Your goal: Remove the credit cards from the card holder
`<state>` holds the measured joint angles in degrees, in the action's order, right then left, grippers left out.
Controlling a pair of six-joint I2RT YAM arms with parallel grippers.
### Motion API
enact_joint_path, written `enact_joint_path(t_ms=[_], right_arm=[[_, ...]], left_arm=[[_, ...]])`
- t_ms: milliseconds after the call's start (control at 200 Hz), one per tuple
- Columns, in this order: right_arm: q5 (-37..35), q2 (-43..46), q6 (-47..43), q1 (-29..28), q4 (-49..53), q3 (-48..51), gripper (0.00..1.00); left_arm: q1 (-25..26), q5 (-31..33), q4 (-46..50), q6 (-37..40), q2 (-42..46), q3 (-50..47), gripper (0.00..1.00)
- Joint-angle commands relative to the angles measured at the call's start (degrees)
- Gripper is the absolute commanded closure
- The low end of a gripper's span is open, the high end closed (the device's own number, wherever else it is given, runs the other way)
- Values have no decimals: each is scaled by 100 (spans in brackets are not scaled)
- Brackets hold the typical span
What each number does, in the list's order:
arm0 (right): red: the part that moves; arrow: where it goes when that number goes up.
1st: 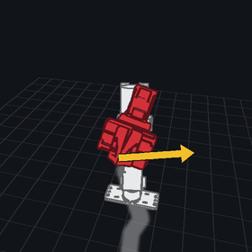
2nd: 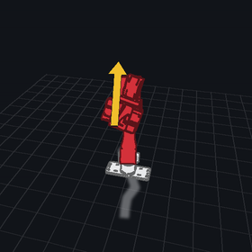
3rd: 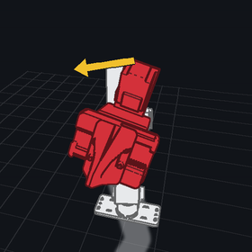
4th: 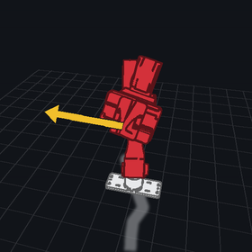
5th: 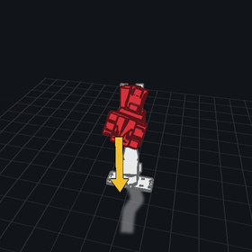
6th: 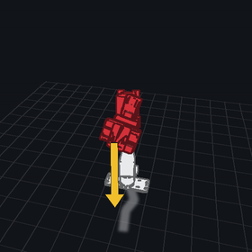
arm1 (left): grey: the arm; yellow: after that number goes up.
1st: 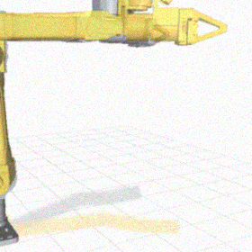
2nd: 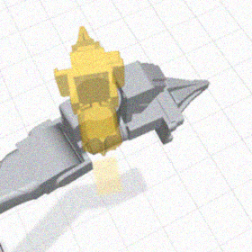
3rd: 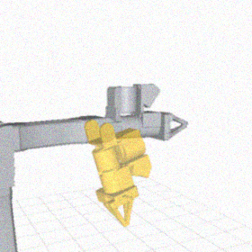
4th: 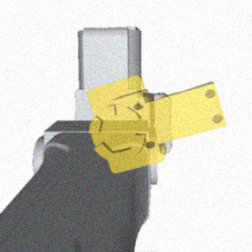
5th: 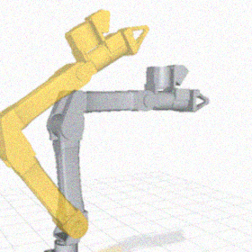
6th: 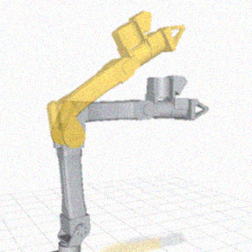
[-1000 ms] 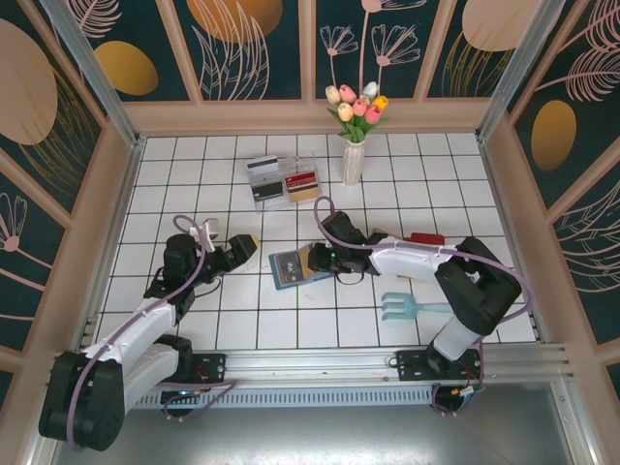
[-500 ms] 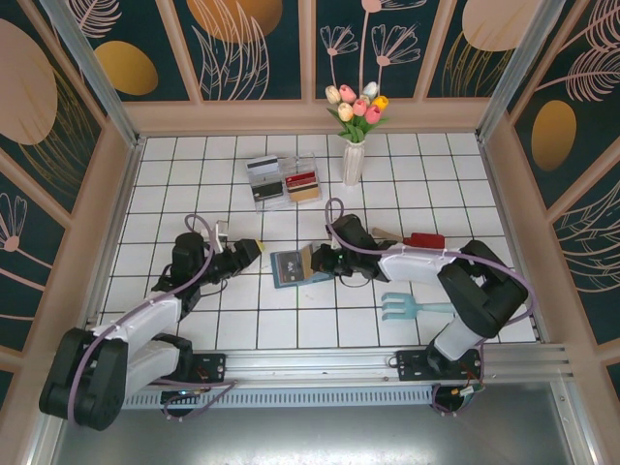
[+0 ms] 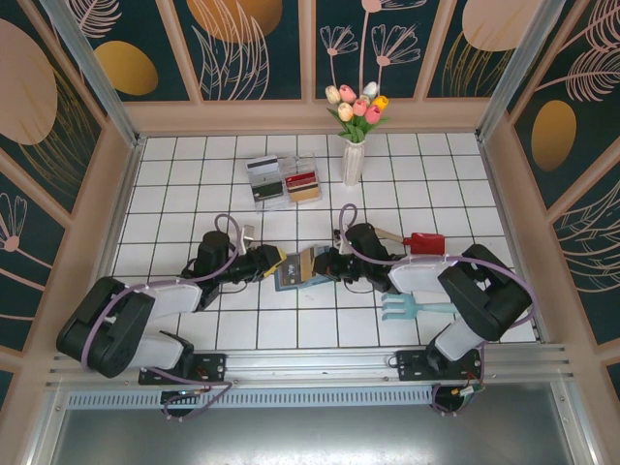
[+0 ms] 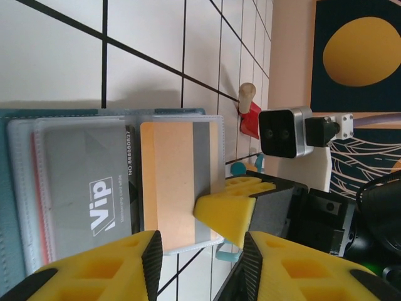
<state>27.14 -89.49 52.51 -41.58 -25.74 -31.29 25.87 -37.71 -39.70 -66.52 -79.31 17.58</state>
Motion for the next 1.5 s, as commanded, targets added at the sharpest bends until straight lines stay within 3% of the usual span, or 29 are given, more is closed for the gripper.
enact_joint_path(t_ms=[0,355,741,981,1171,1491], right_arm=[[273,23,193,45,-732,81,90],[528,-155,373,65,-1185,125,90],[757,-248,505,98,-1499,150,90],[793,-246,552,107,-1586,167,90],[792,-244,550,124,-1575,199,90],[925,-352,633,124,-1819,184,90]], left_arm=[[82,-280,-696,-306,-249,85,58],[138,-576,-1442,-552,-1074,140,57],[138,-765,-1856,-424,-1573,250,70],[138,-515,-1624,-217,-1619,193,67],[138,-232,-856,274,-1249,237,65],[136,-786,-1769,-123,-1533,254,74]])
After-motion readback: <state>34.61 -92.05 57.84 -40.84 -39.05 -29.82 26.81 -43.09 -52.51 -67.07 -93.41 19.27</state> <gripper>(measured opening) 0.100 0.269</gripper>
